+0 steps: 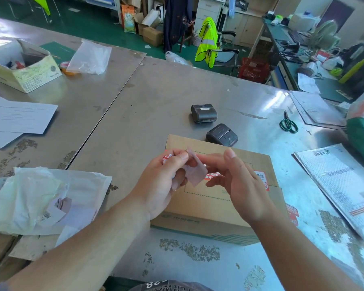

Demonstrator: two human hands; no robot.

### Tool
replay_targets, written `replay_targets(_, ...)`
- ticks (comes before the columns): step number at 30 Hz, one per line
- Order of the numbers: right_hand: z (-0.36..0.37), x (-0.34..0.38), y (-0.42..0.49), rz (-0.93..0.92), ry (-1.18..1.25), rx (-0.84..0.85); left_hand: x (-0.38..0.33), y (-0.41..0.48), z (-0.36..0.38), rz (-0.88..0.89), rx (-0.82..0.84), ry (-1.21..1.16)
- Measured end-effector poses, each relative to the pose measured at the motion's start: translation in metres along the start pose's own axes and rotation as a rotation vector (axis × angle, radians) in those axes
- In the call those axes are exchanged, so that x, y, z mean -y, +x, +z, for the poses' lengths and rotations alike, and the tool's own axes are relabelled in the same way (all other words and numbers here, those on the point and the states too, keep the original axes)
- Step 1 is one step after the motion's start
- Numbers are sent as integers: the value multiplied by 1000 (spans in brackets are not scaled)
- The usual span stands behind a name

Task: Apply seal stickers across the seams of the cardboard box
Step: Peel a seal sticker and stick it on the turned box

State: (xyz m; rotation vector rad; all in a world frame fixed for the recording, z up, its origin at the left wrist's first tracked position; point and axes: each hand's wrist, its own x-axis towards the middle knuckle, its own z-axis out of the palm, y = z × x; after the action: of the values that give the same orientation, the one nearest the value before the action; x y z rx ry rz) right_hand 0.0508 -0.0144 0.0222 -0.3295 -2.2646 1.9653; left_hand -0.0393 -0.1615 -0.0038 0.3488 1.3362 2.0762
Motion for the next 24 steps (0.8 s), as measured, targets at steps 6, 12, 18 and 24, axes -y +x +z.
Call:
replay_targets(6,-3,-5,-4,-73,-101,-7,8,-1,1,0,77,55)
replay_targets(12,-4,-8,-5,-87,-96,-13,7,-2,4,-21,54,22)
replay_targets(18,-4,-6,-7,-169,-186,1,10,-1,2,-68,42,-16)
replay_targets(24,-6,-6,-9,-223,-322,6,10,-3,3,-110,14,-95)
